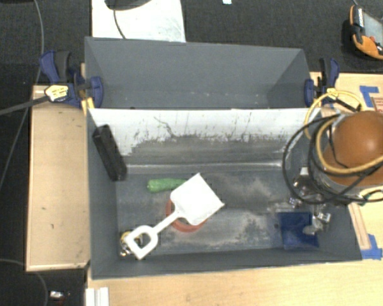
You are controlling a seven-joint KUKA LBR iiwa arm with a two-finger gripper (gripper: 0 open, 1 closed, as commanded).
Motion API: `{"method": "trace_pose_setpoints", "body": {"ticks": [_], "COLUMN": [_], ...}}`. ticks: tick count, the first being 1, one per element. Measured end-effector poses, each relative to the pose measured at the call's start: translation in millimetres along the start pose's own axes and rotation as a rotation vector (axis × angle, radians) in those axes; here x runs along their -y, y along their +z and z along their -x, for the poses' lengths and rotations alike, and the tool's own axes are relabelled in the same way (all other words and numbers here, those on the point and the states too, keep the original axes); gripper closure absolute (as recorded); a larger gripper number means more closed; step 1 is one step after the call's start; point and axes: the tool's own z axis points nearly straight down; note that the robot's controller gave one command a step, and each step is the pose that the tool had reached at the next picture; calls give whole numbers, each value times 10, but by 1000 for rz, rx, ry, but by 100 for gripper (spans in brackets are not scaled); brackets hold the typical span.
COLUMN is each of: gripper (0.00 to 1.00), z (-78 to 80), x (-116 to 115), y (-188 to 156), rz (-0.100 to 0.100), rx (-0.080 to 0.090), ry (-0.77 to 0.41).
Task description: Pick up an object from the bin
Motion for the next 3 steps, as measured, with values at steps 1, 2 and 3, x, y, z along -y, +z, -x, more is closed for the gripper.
{"method": "trace_pose_setpoints", "body": {"ticks": [1, 2, 3], "gripper": [0, 100, 100], "z": [38, 56, 57], "x": [234, 111, 111], "y": [372, 361, 361], "rz": [-3, 0, 0], "rx": [9, 10, 10], "ry": [154, -208, -207]}}
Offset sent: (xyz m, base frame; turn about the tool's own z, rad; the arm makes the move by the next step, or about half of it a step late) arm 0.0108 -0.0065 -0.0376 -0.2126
